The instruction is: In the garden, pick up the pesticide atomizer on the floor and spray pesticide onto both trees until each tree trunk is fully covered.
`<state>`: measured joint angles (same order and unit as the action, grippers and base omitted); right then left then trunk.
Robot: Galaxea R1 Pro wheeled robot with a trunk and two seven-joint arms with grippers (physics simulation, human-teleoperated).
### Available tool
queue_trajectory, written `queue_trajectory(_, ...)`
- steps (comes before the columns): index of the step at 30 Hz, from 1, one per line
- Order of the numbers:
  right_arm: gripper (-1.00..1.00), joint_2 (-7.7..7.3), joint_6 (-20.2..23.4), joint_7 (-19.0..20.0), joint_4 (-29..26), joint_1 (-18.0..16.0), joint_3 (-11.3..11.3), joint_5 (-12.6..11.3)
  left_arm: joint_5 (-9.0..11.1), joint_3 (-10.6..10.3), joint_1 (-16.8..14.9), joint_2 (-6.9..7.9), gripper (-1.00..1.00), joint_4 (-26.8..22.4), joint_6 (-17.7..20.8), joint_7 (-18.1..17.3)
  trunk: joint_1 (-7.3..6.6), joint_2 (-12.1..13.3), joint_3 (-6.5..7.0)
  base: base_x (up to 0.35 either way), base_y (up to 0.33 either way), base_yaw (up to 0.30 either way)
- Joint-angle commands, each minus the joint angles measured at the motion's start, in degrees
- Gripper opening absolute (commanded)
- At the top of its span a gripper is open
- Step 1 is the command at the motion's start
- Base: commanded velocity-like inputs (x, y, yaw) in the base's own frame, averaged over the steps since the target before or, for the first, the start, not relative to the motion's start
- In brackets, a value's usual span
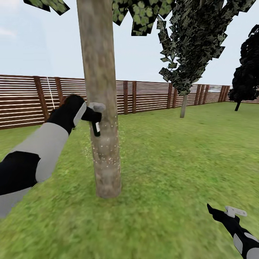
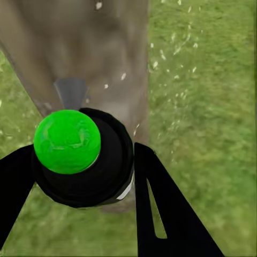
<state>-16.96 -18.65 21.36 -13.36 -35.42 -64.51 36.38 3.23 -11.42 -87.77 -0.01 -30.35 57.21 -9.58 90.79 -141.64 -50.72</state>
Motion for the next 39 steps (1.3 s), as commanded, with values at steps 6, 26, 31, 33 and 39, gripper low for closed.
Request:
queue_trajectory(6,1.0,0.0,0.0,0.0,0.0,0.0,0.0,0.0,0.0,-0.1,-1.5,-0.11,-1.0,4.0,-0.1,0.0,0.01,0.0,-0.01,0.0,0.0,0.068)
queue_trajectory(26,1.0,0.0,0.0,0.0,0.0,0.0,0.0,-0.1,0.0,-0.5,-1.4,-0.24,-1.0,13.1,-0.2,0.0,0.01,0.0,-0.01,0.0,-0.19,0.122)
queue_trajectory(31,1.0,0.0,0.0,0.0,0.0,0.0,0.0,0.0,0.0,-0.5,-1.4,-0.25,-1.0,13.1,-0.3,0.0,0.01,0.0,-0.01,0.0,-0.322,0.253)
queue_trajectory(33,1.0,0.0,0.0,0.0,0.0,0.0,0.0,0.0,0.0,-0.5,-1.4,-0.25,-1.0,13.1,-0.3,0.0,0.01,0.0,-0.01,0.0,-0.324,0.255)
queue_trajectory(39,1.0,0.0,0.0,0.0,0.0,0.0,0.0,-0.1,0.0,-0.5,-1.4,-0.33,-1.0,13.1,-0.3,0.0,0.01,0.0,-0.01,0.0,-0.325,0.256)
